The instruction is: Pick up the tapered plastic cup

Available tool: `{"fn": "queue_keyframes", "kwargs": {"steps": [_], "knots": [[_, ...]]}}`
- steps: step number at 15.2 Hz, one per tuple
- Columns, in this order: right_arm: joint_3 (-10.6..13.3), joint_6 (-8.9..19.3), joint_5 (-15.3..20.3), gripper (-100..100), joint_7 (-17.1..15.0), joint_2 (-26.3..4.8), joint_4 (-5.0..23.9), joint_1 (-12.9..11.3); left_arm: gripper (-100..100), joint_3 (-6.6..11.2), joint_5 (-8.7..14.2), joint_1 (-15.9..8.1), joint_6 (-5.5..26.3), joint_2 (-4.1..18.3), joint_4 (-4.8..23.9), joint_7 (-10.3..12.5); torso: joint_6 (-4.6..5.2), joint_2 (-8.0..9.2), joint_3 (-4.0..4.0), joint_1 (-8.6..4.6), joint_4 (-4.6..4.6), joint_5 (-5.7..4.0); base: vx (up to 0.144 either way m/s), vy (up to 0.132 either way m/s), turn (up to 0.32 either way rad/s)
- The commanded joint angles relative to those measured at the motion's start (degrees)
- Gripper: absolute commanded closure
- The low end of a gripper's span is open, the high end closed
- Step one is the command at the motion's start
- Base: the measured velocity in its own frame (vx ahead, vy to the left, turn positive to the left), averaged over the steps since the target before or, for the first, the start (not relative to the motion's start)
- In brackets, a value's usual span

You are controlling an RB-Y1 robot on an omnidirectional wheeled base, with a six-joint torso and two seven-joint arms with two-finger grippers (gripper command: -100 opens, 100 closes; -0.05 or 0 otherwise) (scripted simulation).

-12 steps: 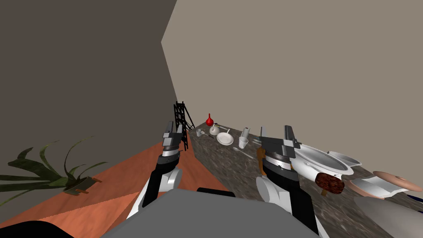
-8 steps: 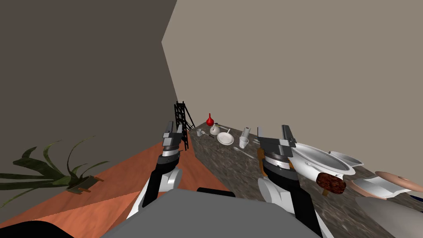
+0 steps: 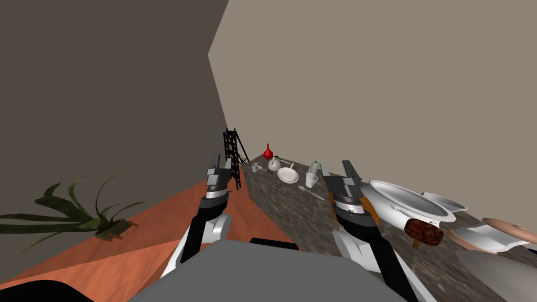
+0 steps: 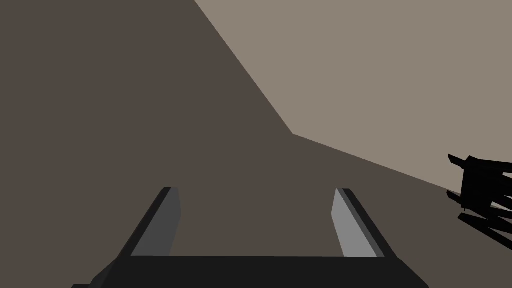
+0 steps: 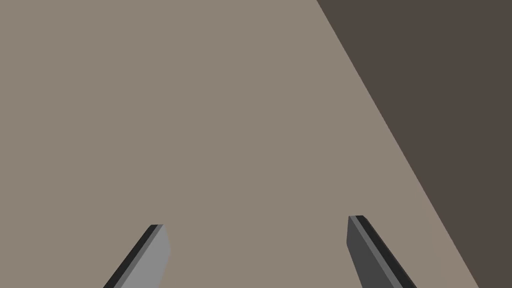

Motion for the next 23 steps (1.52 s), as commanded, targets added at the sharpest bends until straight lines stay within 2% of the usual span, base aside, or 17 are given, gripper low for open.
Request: {"fn": "queue_keyframes", "kwargs": {"steps": [1,2,3,5,6,8,9,11,12,14,15,17,18,20,21,23], "knots": [[0.01,-0.09,0.42,-100,0.18,-2.86,0.89,-0.10,0,0.00,0.00,0.00,0.00,0.00,0.00,0.00,0.00,0.00,0.00,0.00,0.00,0.00,-0.029,0.032,0.037],[0.01,-0.09,0.42,-100,0.18,-3.43,0.89,-0.10,0,0.00,0.00,0.00,0.00,0.00,0.00,0.00,0.00,0.00,0.00,0.00,0.00,0.00,-0.016,0.022,0.012],[0.02,-0.22,1.01,-100,0.40,-5.28,2.17,-0.19,0,0.00,0.00,0.00,0.00,0.00,0.00,0.00,0.01,-0.01,0.00,-0.02,0.00,0.00,-0.020,0.030,0.034],[0.02,-0.22,1.01,-100,0.40,-6.81,2.17,-0.19,0,0.00,0.00,0.00,0.00,0.00,0.00,0.00,0.00,-0.02,-0.01,0.01,0.00,0.01,-0.019,0.030,0.024],[0.05,-0.35,1.65,-100,0.65,-8.67,3.58,-0.28,0,0.00,0.00,0.00,0.00,0.00,0.00,0.00,0.01,-0.03,-0.01,-0.01,0.00,0.00,-0.017,0.029,0.034],[0.05,-0.35,1.65,-100,0.65,-10.31,3.58,-0.28,0,0.00,0.00,0.00,0.00,0.00,0.00,0.00,0.00,-0.03,-0.01,-0.01,0.00,0.00,-0.017,0.025,0.028],[0.09,-0.47,2.34,-100,0.91,-12.21,5.11,-0.37,0,0.00,0.00,0.00,0.00,0.00,0.00,0.00,0.01,-0.04,-0.02,-0.02,0.00,0.00,-0.021,0.031,0.043],[0.09,-0.47,2.34,-100,0.91,-13.93,5.11,-0.37,0,0.00,0.00,0.00,0.00,0.00,0.00,0.00,0.00,-0.02,-0.01,0.00,0.00,0.00,-0.023,0.026,0.031],[0.15,-0.59,3.07,-100,1.19,-15.73,6.75,-0.46,0,0.00,0.00,0.00,0.00,0.00,0.00,0.00,0.01,-0.02,-0.01,-0.03,0.00,0.00,-0.021,0.029,0.042],[0.15,-0.59,3.07,-100,1.19,-17.64,6.75,-0.46,0,0.00,0.00,0.00,0.00,0.00,0.00,0.00,0.00,-0.02,-0.01,-0.01,0.00,0.00,-0.019,0.028,0.032],[0.22,-0.71,3.83,-100,1.48,-19.33,8.49,-0.55,0,0.00,0.00,0.00,0.00,0.00,0.00,0.00,0.01,-0.03,-0.02,-0.02,0.00,0.00,-0.016,0.030,0.051],[0.22,-0.71,3.83,-100,1.48,-21.44,8.49,-0.55,0,0.00,0.00,0.00,0.00,0.00,0.00,0.00,0.00,-0.03,-0.02,0.01,0.00,0.00,-0.017,0.031,0.031],[0.32,-0.82,4.63,-100,1.78,-23.03,10.30,-0.62,0,0.00,0.00,0.00,0.00,0.00,0.00,0.00,0.00,-0.04,-0.02,-0.01,0.00,0.01,-0.020,0.030,0.060],[0.32,-0.82,4.63,-100,1.78,-25.29,10.30,-0.62,0,0.00,0.00,0.00,0.00,0.00,0.00,0.00,0.00,-0.03,-0.02,-0.01,0.00,0.00,-0.017,0.025,0.036],[0.45,-0.92,5.46,-100,2.09,-26.84,12.19,-0.67,0,0.00,0.00,0.00,0.00,0.00,0.00,0.00,0.01,-0.04,-0.02,-0.03,0.00,0.00,-0.017,0.029,0.054],[0.45,-0.92,5.46,-100,2.09,-29.19,12.19,-0.67,0,0.00,0.00,0.00,0.00,0.00,0.00,0.00,0.00,-0.04,-0.02,-0.01,-0.01,0.00,-0.015,0.026,0.037]]}}
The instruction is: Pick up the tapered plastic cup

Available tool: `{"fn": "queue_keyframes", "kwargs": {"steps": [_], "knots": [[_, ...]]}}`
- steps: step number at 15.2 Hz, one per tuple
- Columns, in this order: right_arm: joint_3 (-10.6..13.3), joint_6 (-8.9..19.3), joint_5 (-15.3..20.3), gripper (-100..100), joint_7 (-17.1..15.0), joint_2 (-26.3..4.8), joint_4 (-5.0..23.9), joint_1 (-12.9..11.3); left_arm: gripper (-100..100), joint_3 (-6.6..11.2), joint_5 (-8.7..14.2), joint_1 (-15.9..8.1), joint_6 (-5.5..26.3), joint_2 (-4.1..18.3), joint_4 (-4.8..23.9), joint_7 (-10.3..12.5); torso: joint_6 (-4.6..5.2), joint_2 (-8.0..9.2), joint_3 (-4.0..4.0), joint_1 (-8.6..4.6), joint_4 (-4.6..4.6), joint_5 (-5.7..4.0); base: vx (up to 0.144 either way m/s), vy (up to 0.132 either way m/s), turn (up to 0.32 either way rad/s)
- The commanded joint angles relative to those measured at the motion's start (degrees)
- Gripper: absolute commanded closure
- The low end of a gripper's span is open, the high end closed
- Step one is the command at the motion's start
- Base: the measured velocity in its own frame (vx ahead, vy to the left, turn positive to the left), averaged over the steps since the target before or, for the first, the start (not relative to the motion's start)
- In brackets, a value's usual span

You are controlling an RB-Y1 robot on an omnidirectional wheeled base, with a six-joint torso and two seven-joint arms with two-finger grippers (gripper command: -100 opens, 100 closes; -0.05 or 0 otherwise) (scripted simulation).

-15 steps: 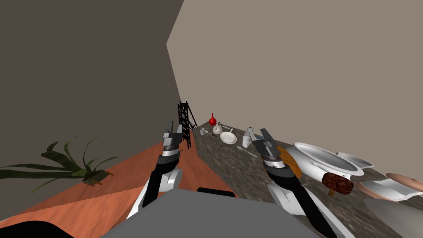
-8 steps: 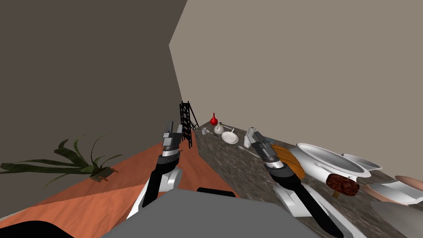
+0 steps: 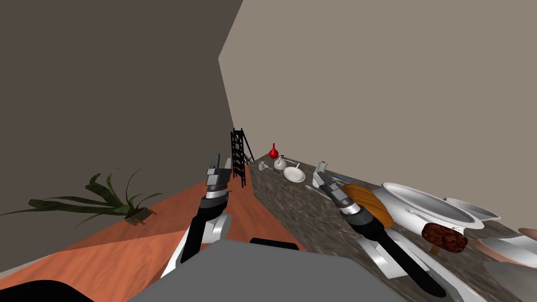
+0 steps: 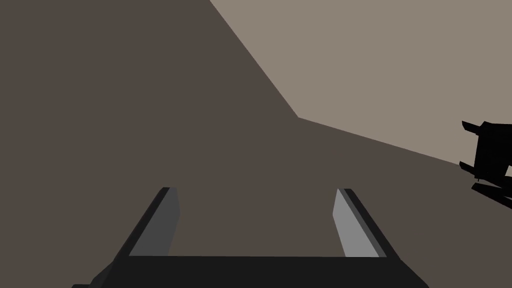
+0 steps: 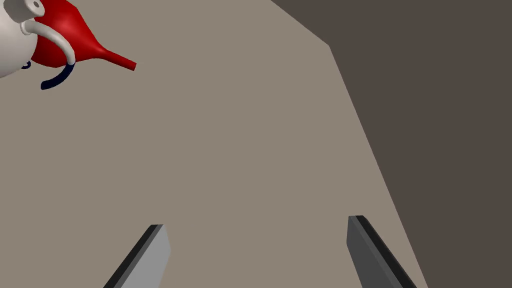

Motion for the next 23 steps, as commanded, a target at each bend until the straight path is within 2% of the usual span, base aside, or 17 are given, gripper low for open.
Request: {"fn": "queue_keyframes", "kwargs": {"steps": [1,3,4,6,7,8,10,11,13,14,16,17,19,20,22,23], "knots": [[0.21,0.01,0.99,-100,0.36,-2.86,2.18,-0.09,0,0.00,0.00,0.00,0.00,0.00,0.00,0.00,0.00,0.00,0.00,0.00,0.00,0.00,-0.014,0.026,0.056],[0.21,0.01,0.99,-100,0.36,-5.36,2.18,-0.09,0,0.00,0.00,0.00,0.00,0.00,0.00,0.00,-0.01,-0.01,0.00,0.01,0.00,0.00,-0.011,0.025,0.039],[0.40,-0.09,1.86,-100,0.68,-6.78,4.18,-0.10,0,0.00,0.00,0.00,0.00,0.00,0.00,0.00,0.00,-0.01,-0.01,0.00,0.00,0.00,-0.012,0.026,0.053],[0.40,-0.09,1.86,-100,0.68,-9.27,4.18,-0.10,0,0.00,0.00,0.00,0.00,0.00,0.00,0.00,-0.01,-0.01,-0.01,0.01,-0.01,0.00,-0.013,0.025,0.048],[0.40,-0.09,1.86,-100,0.68,-9.31,4.18,-0.10,0,0.00,0.00,0.00,0.00,0.00,0.00,0.00,0.00,-0.02,-0.01,0.00,0.00,0.00,-0.003,0.011,-0.005],[0.62,-0.18,2.74,-100,1.01,-11.43,6.20,-0.07,0,0.00,0.00,0.00,0.00,0.00,0.00,0.00,0.01,-0.03,-0.02,-0.02,-0.01,-0.01,-0.001,0.019,0.059],[0.62,-0.18,2.74,-100,1.01,-13.26,6.20,-0.07,0,0.00,0.00,0.00,0.00,0.00,0.00,0.00,-0.01,-0.04,-0.03,-0.01,-0.01,0.00,-0.005,0.020,0.046],[0.88,-0.27,3.64,-100,1.34,-15.07,8.25,-0.01,0,0.00,0.00,0.00,0.00,0.00,0.00,0.00,0.00,-0.04,-0.03,-0.02,-0.01,-0.01,-0.007,0.023,0.069],[0.88,-0.27,3.64,-100,1.34,-17.21,8.25,-0.01,0,0.00,0.00,0.00,0.00,0.00,0.00,0.00,-0.01,-0.04,-0.02,0.00,-0.01,0.00,-0.007,0.022,0.044],[1.18,-0.35,4.54,-100,1.67,-18.82,10.30,0.09,0,0.00,0.00,0.00,0.00,0.00,0.00,0.00,0.00,-0.04,-0.02,-0.01,-0.01,0.00,-0.004,0.023,0.063],[1.18,-0.35,4.54,-100,1.67,-21.14,10.30,0.09,0,0.00,0.00,0.00,0.00,0.00,0.00,0.00,-0.01,-0.05,-0.03,-0.01,-0.01,0.00,-0.003,0.020,0.051],[1.52,-0.43,5.45,-100,2.00,-22.68,12.37,0.22,0,0.00,0.00,0.00,0.00,0.00,0.00,0.00,0.00,-0.05,-0.03,-0.02,-0.01,0.00,-0.003,0.024,0.071],[1.52,-0.43,5.45,-100,2.00,-25.03,12.37,0.22,0,0.00,0.00,0.00,0.00,0.00,0.00,0.00,-0.01,-0.06,-0.04,0.01,-0.01,0.00,-0.001,0.024,0.047],[1.90,-0.50,6.36,-100,2.33,-26.46,14.43,0.39,0,0.00,0.00,0.00,0.00,0.00,0.00,0.00,0.00,-0.06,-0.04,0.00,-0.01,0.00,0.003,0.022,0.077],[1.90,-0.50,6.36,-100,2.33,-28.87,14.43,0.39,0,0.00,0.00,0.00,0.00,0.00,0.00,0.00,-0.01,-0.08,-0.05,0.01,-0.02,0.00,0.002,0.019,0.057],[2.31,-0.57,7.27,-100,2.66,-30.20,16.48,0.60,0,0.00,0.00,0.00,0.00,0.00,0.00,0.00,0.00,-0.07,-0.04,-0.01,-0.02,0.00,0.004,0.019,0.064]]}}
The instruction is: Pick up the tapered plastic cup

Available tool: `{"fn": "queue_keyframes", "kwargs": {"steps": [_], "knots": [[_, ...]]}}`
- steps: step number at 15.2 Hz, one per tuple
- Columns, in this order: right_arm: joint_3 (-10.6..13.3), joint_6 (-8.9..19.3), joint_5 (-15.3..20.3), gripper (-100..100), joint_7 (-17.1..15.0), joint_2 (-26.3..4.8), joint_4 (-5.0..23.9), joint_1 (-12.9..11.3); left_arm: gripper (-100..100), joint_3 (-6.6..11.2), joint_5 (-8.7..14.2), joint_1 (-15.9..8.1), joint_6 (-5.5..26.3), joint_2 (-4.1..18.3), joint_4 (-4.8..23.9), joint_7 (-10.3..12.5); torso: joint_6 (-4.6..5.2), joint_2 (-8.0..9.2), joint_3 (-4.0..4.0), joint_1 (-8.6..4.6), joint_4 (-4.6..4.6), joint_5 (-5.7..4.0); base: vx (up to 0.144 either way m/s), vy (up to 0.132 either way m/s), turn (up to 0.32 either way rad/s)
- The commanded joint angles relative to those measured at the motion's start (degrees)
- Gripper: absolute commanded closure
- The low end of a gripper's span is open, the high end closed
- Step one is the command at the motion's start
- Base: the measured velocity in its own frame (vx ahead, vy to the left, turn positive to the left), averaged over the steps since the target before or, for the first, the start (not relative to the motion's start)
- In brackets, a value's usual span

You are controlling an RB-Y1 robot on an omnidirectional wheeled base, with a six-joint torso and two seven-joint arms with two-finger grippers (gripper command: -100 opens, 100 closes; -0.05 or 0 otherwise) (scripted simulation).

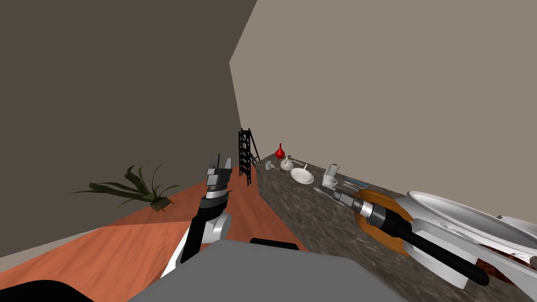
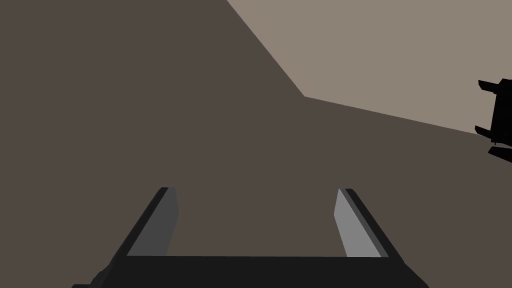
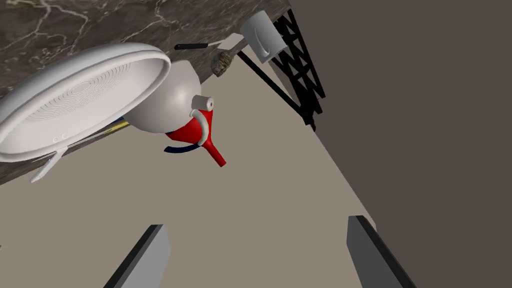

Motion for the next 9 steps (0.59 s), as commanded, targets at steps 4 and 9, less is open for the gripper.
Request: {"fn": "queue_keyframes", "kwargs": {"steps": [4,9], "knots": [[0.65,-0.11,1.56,-100,0.64,-6.61,3.26,0.70,0,0.00,0.00,0.00,0.00,0.00,0.00,0.00,0.00,-0.01,0.00,0.01,0.00,0.00,0.007,0.019,0.072],[1.70,-0.21,3.34,-100,1.27,-13.06,7.21,1.33,0,0.00,0.00,0.00,0.00,0.00,0.00,0.00,0.02,-0.04,-0.02,0.00,-0.01,0.00,0.014,0.016,0.061]]}}
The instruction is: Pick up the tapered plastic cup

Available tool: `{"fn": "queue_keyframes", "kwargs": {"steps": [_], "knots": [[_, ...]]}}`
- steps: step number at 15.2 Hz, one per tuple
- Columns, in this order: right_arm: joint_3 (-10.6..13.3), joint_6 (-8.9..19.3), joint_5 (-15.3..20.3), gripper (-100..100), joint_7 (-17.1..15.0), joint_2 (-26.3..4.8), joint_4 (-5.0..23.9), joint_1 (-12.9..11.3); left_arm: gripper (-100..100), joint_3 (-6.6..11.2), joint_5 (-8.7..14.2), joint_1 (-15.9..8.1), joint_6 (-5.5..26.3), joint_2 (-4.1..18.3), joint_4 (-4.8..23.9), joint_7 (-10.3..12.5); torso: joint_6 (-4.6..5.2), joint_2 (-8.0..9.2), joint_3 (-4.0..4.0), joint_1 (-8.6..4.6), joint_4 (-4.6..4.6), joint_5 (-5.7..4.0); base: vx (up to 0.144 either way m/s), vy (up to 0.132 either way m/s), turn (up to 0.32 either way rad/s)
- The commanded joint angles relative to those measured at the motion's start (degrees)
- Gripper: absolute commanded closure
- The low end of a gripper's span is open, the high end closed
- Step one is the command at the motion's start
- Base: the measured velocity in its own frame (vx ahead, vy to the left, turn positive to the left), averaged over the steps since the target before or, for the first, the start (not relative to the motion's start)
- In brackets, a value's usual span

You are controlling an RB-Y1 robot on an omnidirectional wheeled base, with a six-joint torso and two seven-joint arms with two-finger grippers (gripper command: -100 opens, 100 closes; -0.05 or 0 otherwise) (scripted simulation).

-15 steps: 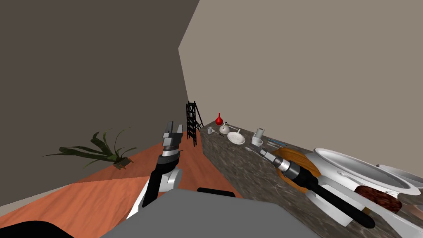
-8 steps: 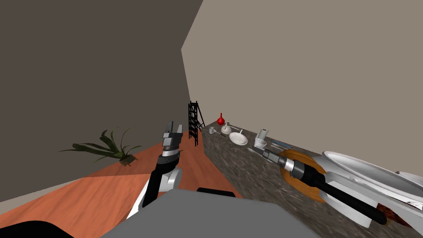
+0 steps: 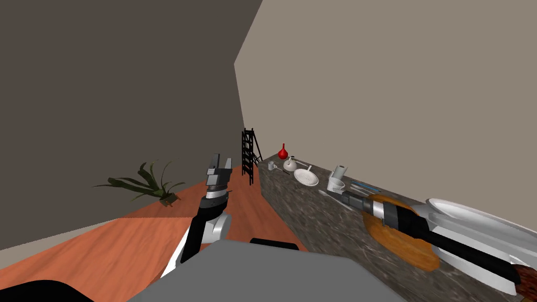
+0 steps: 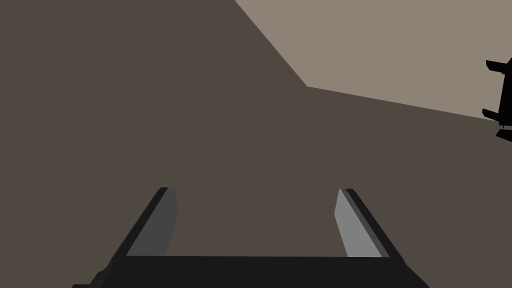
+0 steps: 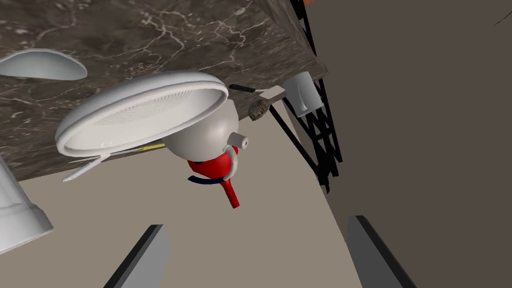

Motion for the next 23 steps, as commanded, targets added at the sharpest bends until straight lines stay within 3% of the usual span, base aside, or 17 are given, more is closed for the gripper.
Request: {"fn": "queue_keyframes", "kwargs": {"steps": [1,2,3,5,6,8,11,13,16,20,23], "knots": [[0.60,0.11,0.68,-100,0.17,-2.86,1.43,-0.07,0,0.00,0.00,0.00,0.00,0.00,0.00,0.00,0.00,0.00,0.00,0.00,0.00,0.00,0.020,0.019,0.085],[0.60,0.11,0.68,-100,0.17,-3.54,1.43,-0.07,0,0.00,0.00,0.00,0.00,0.00,0.00,0.00,-0.01,-0.02,-0.01,0.01,0.00,0.00,0.016,0.014,0.039],[1.20,0.06,1.54,-100,0.48,-5.18,3.33,0.32,0,0.00,0.00,0.00,0.00,0.00,0.00,0.00,0.01,-0.01,-0.01,0.00,0.00,0.01,0.024,0.018,0.089],[1.20,0.06,1.54,-100,0.48,-6.95,3.33,0.32,0,0.00,0.00,0.00,0.00,0.00,0.00,0.00,-0.01,-0.04,-0.02,0.01,-0.01,0.01,0.023,0.016,0.065],[1.84,0.00,2.40,-100,0.78,-8.84,5.15,0.77,0,0.00,0.00,0.00,0.00,0.00,0.00,0.00,0.01,-0.03,-0.02,0.01,0.00,0.01,0.027,0.017,0.071],[1.84,0.00,2.40,-100,0.78,-10.22,5.15,0.77,0,0.00,0.00,0.00,0.00,0.00,0.00,0.00,-0.01,-0.06,-0.03,0.01,-0.01,0.01,0.028,0.014,0.075],[3.29,-0.13,4.04,-100,1.35,-14.76,8.53,1.84,0,0.00,0.00,0.00,0.00,0.00,0.00,0.00,-0.01,-0.07,-0.04,0.01,-0.01,0.01,0.037,0.014,0.114],[3.29,-0.13,4.04,-100,1.35,-16.28,8.53,1.84,0,0.00,0.00,0.00,0.00,0.00,0.00,0.00,-0.01,-0.14,-0.08,0.02,-0.03,0.01,0.045,0.013,0.065],[5.00,-0.31,5.61,-100,1.87,-20.83,11.50,3.18,0,0.00,0.00,0.00,0.00,0.00,0.00,0.00,-0.01,-0.11,-0.06,0.03,-0.03,0.02,0.042,0.018,0.115],[5.96,-0.43,6.35,-100,2.10,-23.91,12.82,3.96,0,0.00,0.00,0.01,0.00,0.00,0.00,0.00,-0.01,-0.21,-0.12,0.05,-0.05,0.01,0.057,0.018,0.094],[8.09,-0.69,7.78,-100,2.51,-27.79,15.09,5.75,0,0.00,0.00,0.00,0.00,0.00,0.00,0.00,-0.01,-0.16,-0.09,0.05,-0.04,0.01,0.051,0.022,0.113]]}}
